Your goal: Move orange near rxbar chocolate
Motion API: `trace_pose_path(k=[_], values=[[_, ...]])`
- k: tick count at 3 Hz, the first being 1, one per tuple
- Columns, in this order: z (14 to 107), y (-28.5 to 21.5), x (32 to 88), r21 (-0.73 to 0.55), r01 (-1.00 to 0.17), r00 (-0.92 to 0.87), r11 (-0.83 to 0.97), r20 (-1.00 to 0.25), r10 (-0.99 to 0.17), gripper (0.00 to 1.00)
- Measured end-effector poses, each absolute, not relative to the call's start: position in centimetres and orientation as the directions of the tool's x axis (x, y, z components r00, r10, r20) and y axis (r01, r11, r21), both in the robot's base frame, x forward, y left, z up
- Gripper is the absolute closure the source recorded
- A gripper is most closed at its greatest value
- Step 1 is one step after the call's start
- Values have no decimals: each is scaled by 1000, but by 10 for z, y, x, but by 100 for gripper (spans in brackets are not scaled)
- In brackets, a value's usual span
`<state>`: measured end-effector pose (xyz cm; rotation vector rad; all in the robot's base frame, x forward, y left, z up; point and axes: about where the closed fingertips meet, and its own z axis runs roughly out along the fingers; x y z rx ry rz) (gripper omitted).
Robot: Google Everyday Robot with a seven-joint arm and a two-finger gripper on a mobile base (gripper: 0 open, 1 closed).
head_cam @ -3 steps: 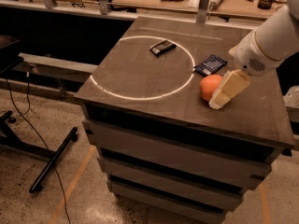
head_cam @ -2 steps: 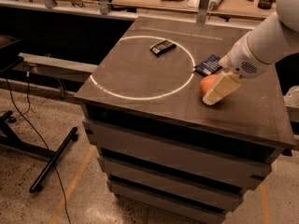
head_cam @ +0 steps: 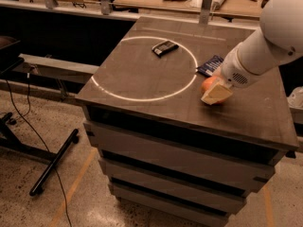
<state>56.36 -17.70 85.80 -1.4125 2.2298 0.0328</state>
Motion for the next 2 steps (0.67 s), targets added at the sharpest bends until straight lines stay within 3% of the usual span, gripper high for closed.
trace_pose_path(k=[1,2], values=[[868,-179,565,-262,-842,-330,471,-439,-835,99],[869,-179,565,-264,-842,-329,471,-440,-835,100]])
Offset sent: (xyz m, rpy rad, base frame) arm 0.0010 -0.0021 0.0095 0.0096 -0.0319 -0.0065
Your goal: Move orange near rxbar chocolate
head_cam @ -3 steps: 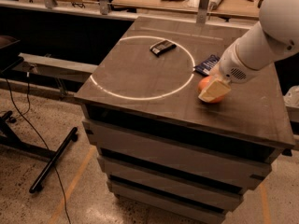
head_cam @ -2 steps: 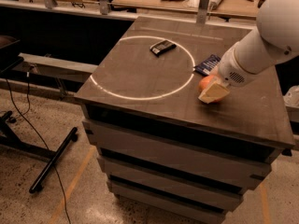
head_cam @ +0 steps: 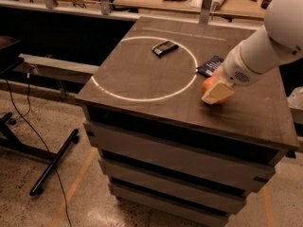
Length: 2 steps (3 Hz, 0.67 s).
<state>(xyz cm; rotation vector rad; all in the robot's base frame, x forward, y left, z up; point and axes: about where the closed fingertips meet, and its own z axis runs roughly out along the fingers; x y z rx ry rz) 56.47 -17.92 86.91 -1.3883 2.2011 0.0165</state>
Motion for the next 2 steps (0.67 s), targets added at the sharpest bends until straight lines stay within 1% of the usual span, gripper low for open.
trace_pose_path(k=[1,2], values=[[880,-179,569,-266,-841,-310,471,-478,-822,100],[904,-179,583,-306,-825,-266,475,-531,-804,100]])
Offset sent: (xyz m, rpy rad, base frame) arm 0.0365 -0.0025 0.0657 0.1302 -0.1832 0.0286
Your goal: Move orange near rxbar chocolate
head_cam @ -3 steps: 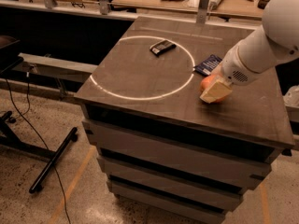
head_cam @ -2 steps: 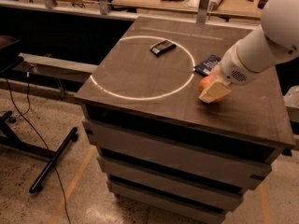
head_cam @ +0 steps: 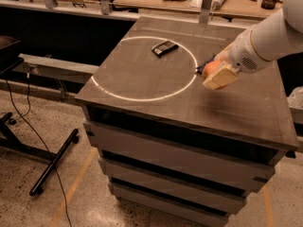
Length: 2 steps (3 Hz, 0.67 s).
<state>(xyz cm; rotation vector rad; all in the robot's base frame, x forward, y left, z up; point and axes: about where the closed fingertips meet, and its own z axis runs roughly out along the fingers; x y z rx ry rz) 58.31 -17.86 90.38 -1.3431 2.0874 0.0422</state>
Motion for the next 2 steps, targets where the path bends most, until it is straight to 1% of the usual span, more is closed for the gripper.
trace_pose_path(k=[1,2], values=[[931,-168,612,-345,-811,-207,471,-584,-785,100],[949,-142,654,-363,-798,-149,481,-654,-741,100]])
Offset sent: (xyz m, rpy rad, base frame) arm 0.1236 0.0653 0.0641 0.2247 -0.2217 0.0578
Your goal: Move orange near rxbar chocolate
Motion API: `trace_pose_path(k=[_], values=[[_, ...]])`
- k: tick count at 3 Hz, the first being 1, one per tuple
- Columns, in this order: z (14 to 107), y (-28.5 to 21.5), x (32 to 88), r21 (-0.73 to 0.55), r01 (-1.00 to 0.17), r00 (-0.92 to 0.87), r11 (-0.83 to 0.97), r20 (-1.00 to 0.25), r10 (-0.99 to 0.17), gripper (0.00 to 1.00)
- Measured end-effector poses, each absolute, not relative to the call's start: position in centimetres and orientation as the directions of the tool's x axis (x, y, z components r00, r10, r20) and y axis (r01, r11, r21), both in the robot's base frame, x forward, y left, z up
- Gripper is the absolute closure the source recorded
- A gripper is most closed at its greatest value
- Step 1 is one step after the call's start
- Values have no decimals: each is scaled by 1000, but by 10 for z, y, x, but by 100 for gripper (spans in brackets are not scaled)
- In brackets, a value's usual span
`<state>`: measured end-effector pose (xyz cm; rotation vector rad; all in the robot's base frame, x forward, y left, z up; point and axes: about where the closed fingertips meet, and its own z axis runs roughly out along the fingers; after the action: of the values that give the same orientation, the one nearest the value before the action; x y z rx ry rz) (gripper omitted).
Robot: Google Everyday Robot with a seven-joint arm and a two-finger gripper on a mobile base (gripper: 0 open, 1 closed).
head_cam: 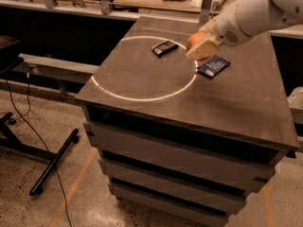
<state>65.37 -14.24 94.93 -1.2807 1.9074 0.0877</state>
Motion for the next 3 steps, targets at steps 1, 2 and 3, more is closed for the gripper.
trace_pose_path(k=[1,2,3], values=[[947,-85,704,-395,-777,-86,489,-704,-705,100],[946,-84,705,-397,-775,-84,491,-706,-703,100],[938,-81,715,-409,-757,-68,509,-726,-684,100]])
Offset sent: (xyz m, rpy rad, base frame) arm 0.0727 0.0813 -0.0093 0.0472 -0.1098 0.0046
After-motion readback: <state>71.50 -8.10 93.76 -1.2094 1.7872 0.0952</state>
